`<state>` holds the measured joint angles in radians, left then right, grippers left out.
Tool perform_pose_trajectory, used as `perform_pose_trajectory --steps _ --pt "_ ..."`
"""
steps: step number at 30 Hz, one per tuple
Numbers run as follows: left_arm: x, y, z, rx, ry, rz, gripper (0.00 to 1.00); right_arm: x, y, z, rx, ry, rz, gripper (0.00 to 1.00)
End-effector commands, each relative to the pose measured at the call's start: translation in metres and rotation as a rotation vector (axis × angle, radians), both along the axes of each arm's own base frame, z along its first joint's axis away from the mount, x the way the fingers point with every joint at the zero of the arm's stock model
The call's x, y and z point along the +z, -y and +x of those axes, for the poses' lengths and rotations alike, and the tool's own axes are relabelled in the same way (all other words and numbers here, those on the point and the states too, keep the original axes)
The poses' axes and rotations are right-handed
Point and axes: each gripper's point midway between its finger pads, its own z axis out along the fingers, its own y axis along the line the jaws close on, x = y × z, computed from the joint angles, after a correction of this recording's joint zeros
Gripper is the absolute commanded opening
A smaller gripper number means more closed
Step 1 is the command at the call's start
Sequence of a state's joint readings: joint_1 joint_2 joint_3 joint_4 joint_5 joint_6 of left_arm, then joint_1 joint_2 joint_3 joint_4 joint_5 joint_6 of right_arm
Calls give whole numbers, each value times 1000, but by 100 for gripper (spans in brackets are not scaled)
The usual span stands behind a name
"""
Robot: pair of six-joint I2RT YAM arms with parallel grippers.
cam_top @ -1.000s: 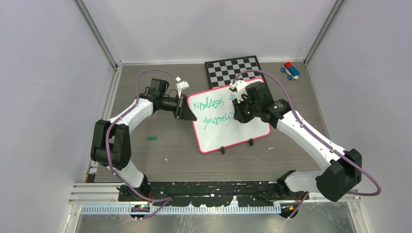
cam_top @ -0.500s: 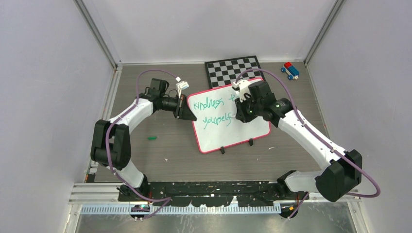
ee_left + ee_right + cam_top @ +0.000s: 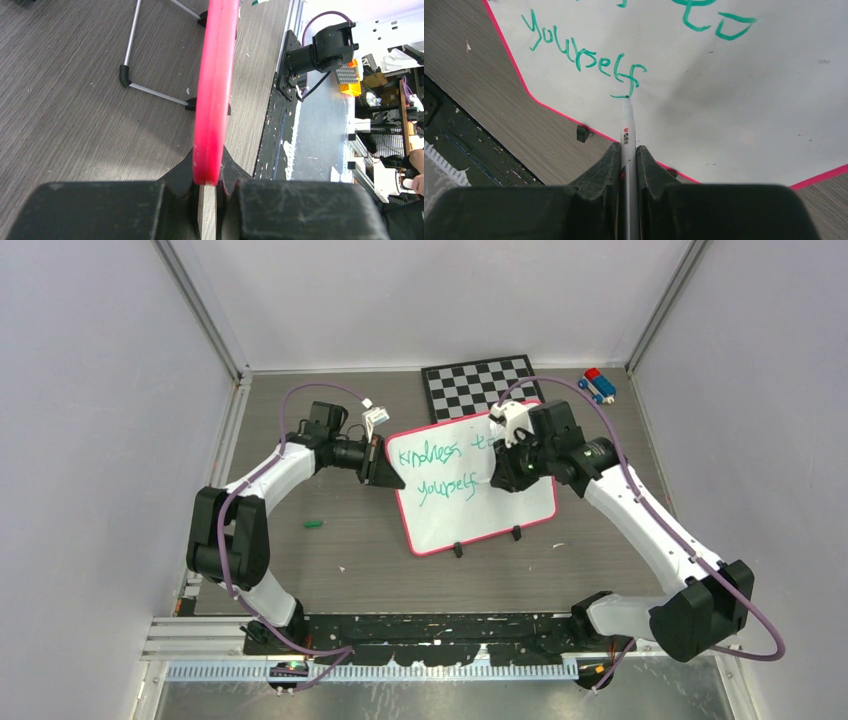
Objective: Write a sentence on the whiteboard
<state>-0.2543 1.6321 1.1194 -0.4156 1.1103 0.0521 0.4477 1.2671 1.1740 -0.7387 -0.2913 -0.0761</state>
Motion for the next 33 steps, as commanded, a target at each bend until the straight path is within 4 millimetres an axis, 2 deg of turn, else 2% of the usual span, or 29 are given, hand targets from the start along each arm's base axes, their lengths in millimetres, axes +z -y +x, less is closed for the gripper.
perform_pose_trajectory --steps 1,5,13,25,33 --pt "-2 1 2 0 22 11 0 28 9 1 17 58 57 0" --pt "-2 1 2 -1 21 9 0 22 21 7 -23 64 41 0" --pt "-3 1 2 1 19 12 0 16 28 22 -86 89 11 0" --pt "-2 1 2 0 20 8 0 11 30 36 -128 97 -4 0" --pt "-2 1 2 -3 20 7 0 11 22 42 -128 93 17 0"
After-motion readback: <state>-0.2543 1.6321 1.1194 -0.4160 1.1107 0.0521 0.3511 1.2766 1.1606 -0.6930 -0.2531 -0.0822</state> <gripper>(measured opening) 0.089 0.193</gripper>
